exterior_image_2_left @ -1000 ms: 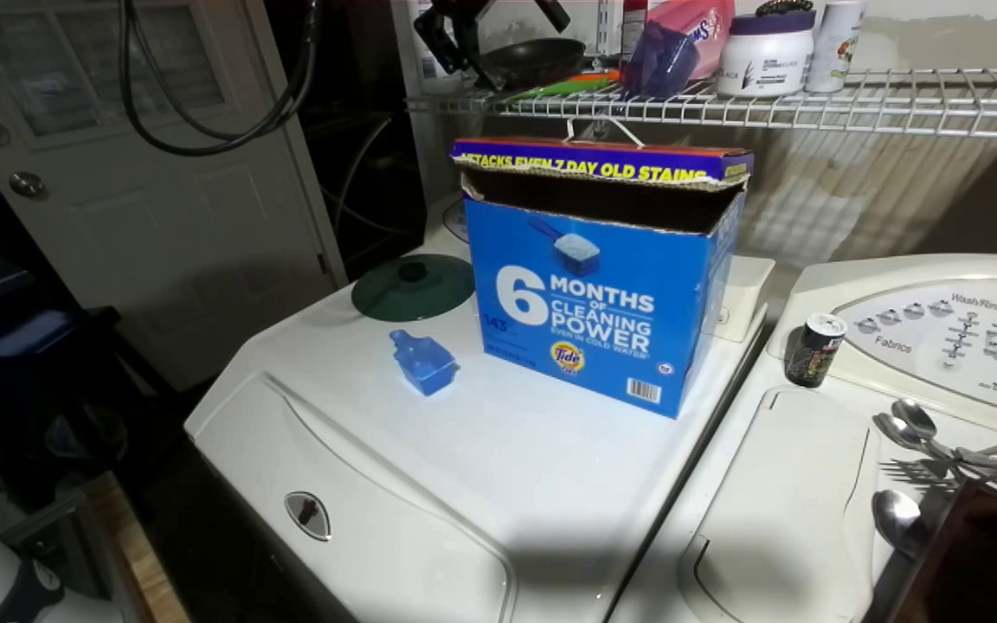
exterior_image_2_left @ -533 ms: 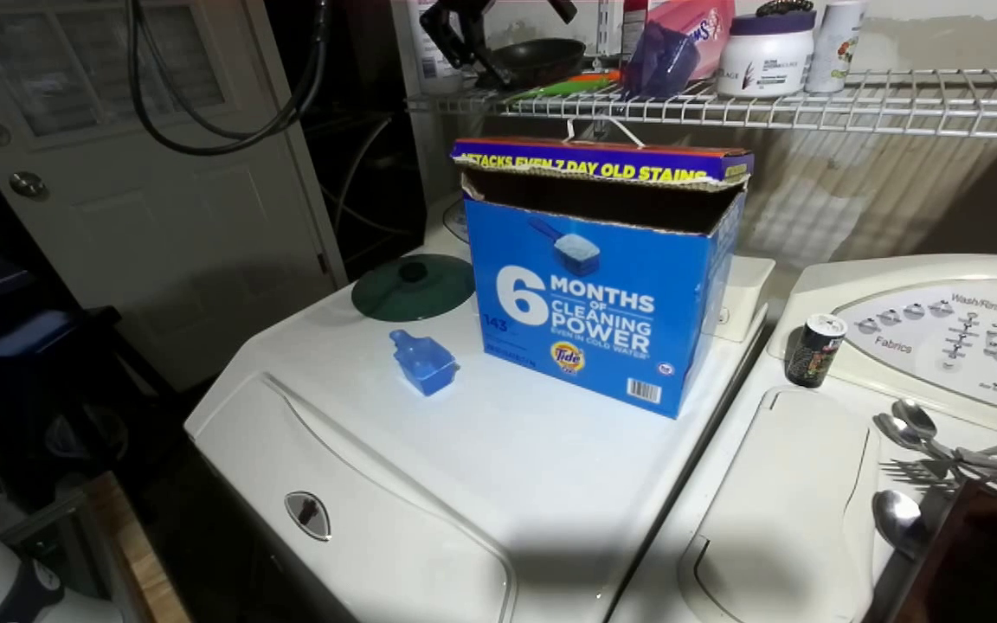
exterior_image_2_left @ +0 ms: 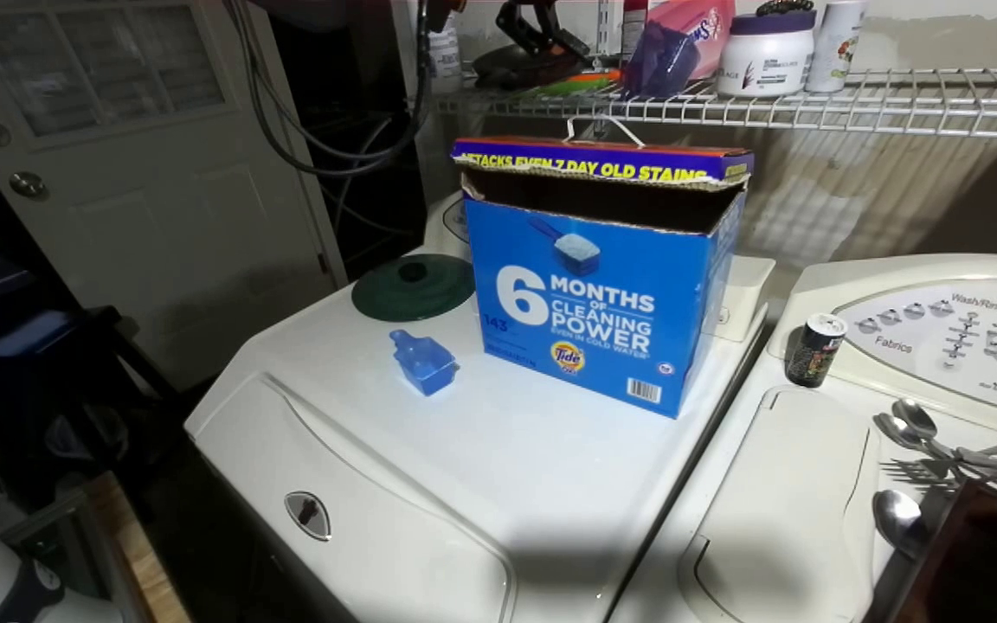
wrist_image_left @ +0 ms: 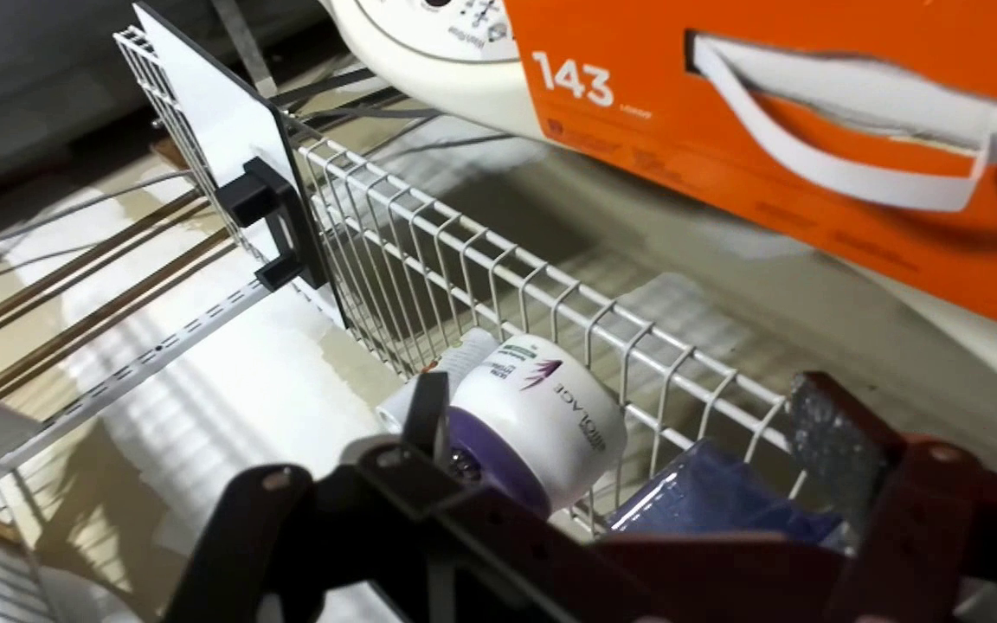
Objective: Pick up the blue scoop from the shelf and place it in the washing powder box on top of the washing machine
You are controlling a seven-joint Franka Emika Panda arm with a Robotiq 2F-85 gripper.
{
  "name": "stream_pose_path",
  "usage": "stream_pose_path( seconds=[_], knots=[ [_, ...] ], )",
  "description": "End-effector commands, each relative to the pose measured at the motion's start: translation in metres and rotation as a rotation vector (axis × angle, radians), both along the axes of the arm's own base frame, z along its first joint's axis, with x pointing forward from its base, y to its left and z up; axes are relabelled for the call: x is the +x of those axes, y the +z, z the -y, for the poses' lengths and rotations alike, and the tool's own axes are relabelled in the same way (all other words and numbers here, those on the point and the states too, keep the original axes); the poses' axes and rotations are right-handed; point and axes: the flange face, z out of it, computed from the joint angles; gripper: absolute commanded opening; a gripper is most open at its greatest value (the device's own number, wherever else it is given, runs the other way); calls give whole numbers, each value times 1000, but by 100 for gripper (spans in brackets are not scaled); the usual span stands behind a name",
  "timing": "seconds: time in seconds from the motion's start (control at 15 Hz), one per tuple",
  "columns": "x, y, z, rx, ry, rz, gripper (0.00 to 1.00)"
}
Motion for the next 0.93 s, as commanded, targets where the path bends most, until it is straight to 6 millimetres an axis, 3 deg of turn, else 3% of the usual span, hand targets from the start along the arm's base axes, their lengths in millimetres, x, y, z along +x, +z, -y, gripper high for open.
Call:
stream_pose_path(
  seconds=[0.0,0.27,0.47,0.53,0.87],
  knots=[
    [37,2,4,-6,-44,117,100],
    [64,2,-1,13,-103,238,100],
    [85,-3,-17,53,-112,300,100],
    [63,-3,-8,53,-113,241,100],
    [81,-8,-15,56,-117,280,100]
  ],
)
